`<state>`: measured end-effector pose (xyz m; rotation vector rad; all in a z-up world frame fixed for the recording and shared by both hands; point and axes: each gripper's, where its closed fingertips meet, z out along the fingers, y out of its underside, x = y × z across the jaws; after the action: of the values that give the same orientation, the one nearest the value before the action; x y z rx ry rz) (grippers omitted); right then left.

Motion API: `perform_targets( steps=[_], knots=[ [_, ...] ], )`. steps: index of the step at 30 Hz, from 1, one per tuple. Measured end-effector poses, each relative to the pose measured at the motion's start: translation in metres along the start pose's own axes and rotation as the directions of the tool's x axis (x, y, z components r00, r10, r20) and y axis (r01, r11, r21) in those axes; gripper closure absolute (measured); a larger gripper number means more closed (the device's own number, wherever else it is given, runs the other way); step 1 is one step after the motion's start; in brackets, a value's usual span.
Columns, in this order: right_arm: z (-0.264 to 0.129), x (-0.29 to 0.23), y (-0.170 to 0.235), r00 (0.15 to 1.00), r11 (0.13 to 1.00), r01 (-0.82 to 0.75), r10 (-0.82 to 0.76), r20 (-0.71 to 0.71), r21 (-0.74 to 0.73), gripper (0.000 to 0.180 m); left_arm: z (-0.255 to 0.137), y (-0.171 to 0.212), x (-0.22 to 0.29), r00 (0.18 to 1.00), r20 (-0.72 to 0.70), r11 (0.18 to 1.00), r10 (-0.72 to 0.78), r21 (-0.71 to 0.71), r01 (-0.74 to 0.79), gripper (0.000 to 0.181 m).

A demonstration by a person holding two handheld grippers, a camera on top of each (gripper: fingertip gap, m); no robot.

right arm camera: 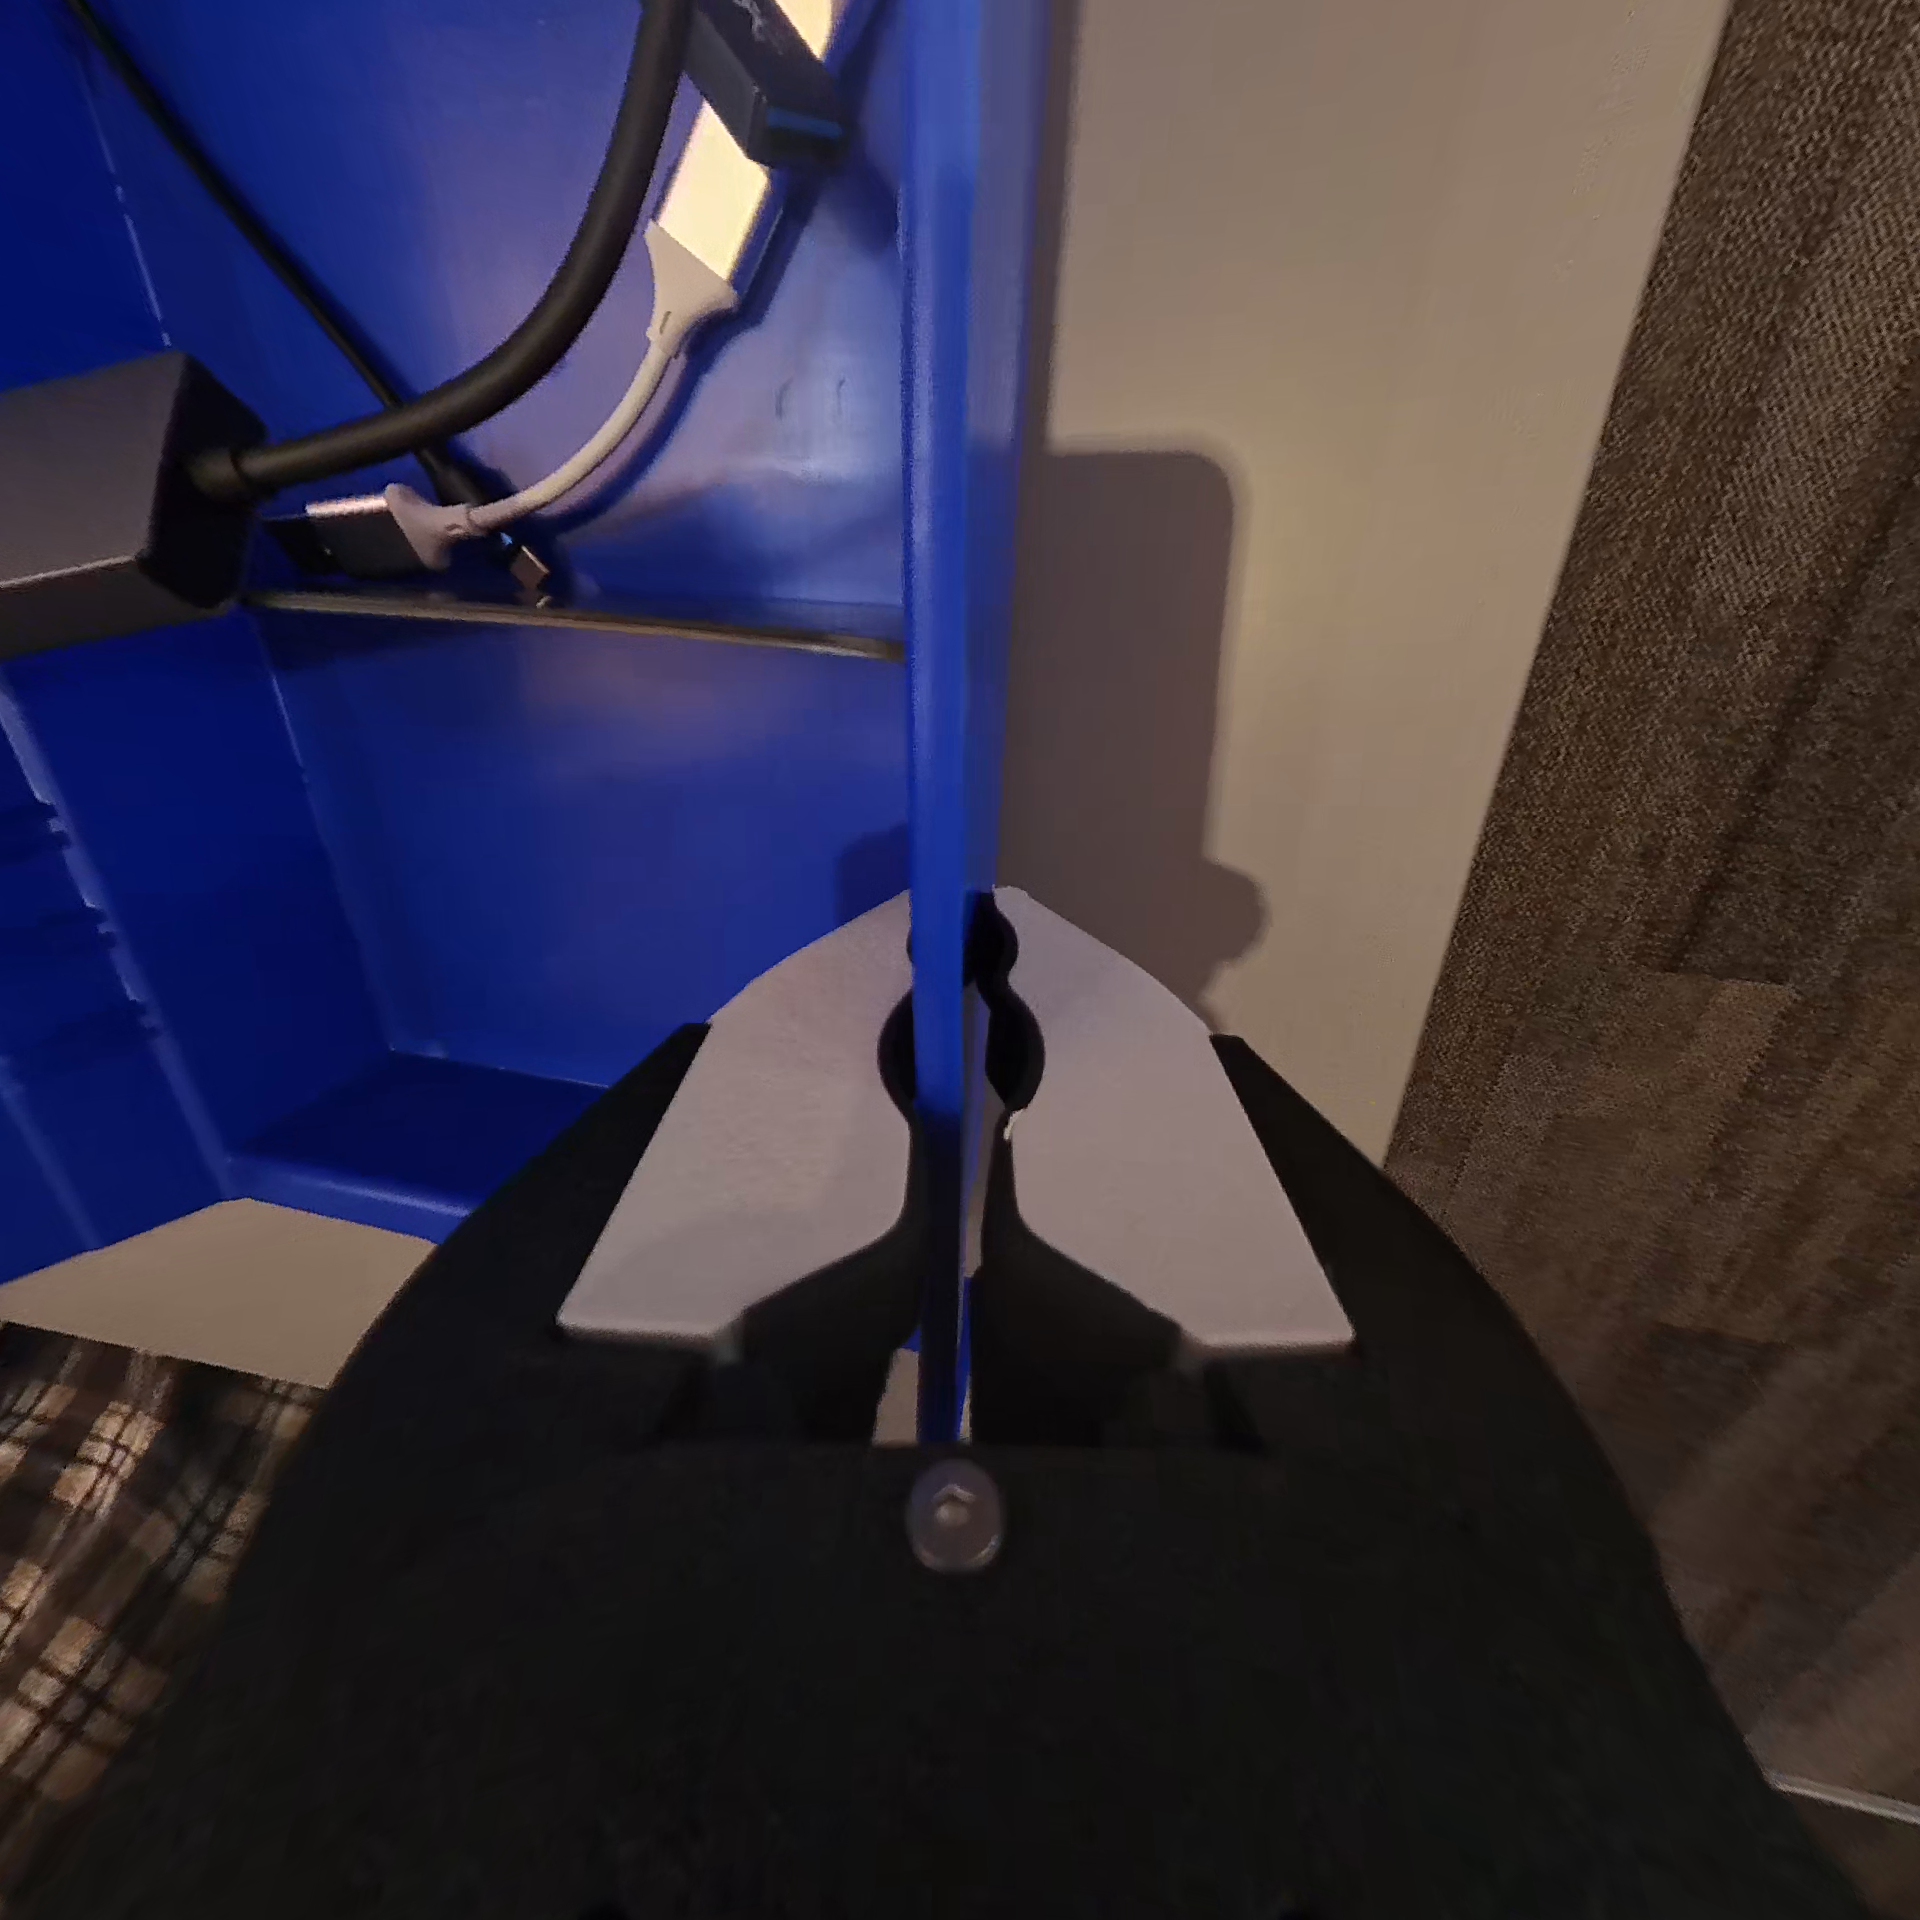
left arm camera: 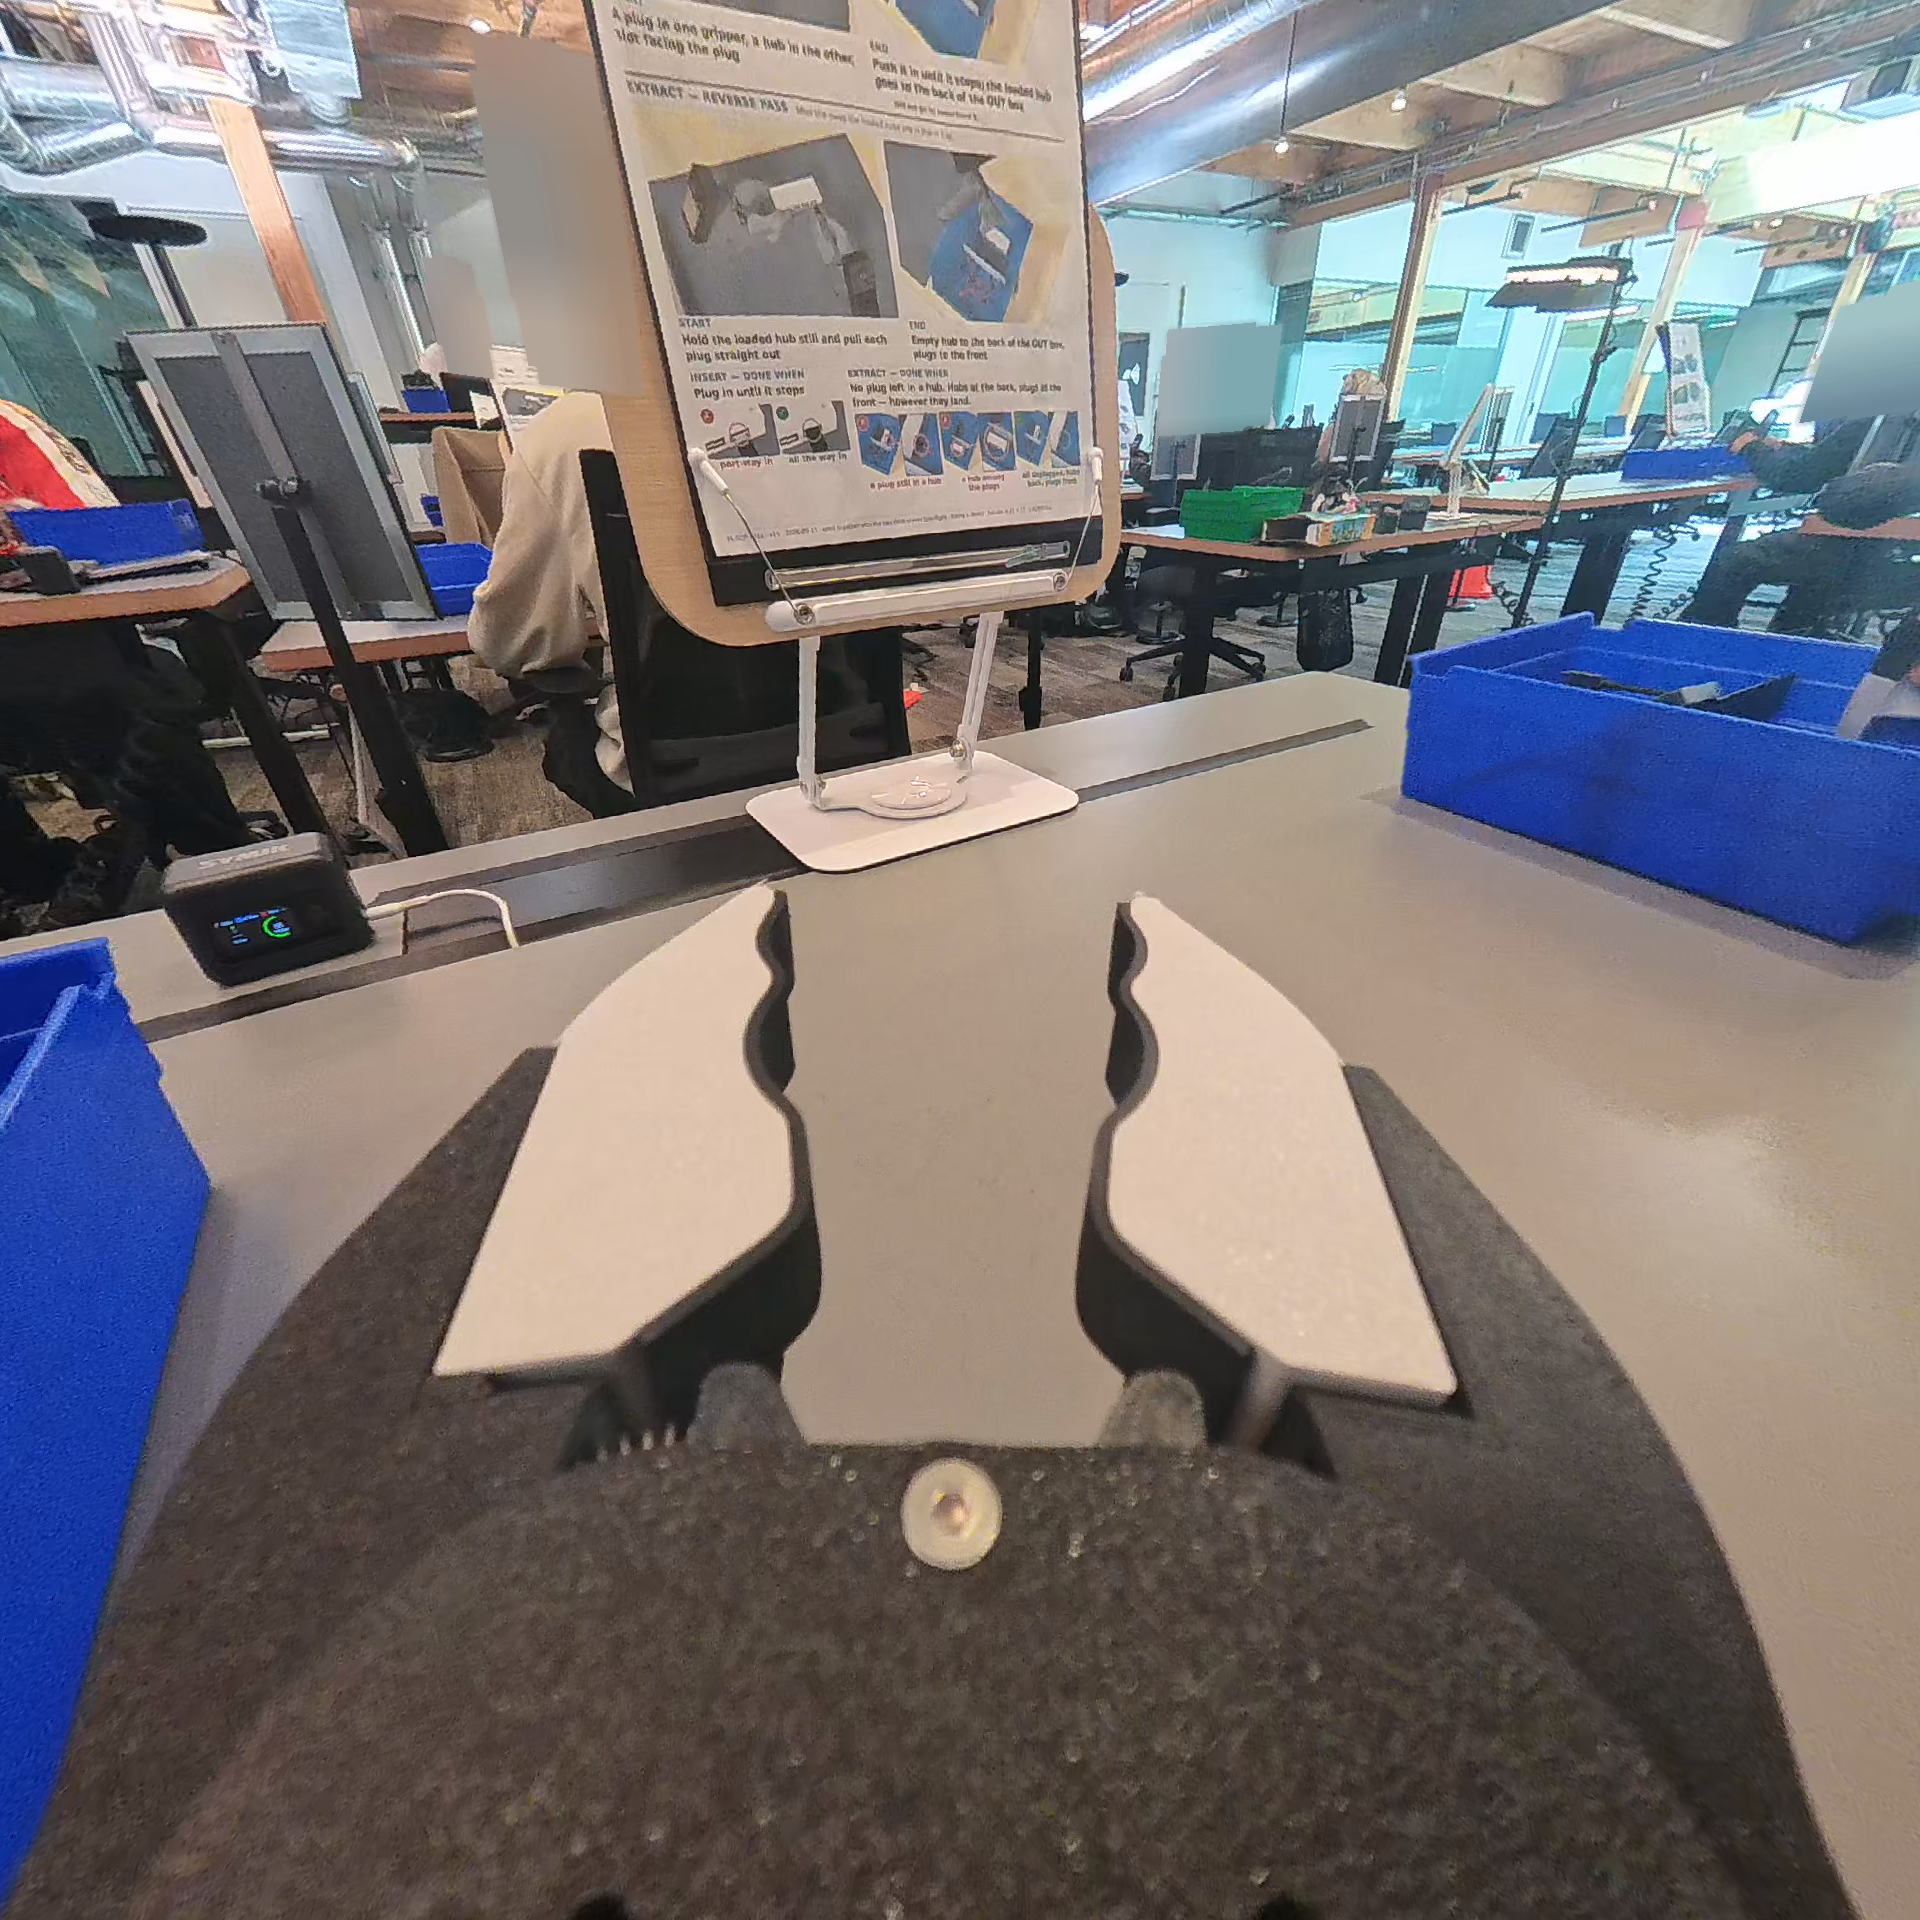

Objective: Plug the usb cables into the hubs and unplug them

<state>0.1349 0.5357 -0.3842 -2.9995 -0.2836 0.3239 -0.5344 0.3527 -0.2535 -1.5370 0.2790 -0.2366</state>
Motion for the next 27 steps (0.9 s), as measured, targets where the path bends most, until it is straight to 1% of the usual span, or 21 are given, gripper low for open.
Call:
perform_targets(
  steps=[6, 13, 27],
  knots=[
    [0.002, -0.027, -0.002, 1.000, 1.000, 0.011, -0.011, -0.016, -0.003, 0.175, 0.003, -0.002, 0.006, 0.999, -0.034, 1.000, -0.018, 0.002, 0.018, 0.123],
    [0.013, -0.062, -0.006, 0.999, 0.999, 0.034, -0.034, 0.002, 0.008, 0.175, 0.000, -0.007, 0.011, 0.997, -0.063, 0.999, -0.044, 0.010, 0.045, 0.123],
    [0.032, -0.157, -0.005, 0.989, 0.990, 0.142, -0.142, 0.042, -0.009, 0.174, -0.003, -0.015, 0.019, 0.993, -0.099, 0.998, -0.057, 0.010, 0.058, 0.124]
  ],
)
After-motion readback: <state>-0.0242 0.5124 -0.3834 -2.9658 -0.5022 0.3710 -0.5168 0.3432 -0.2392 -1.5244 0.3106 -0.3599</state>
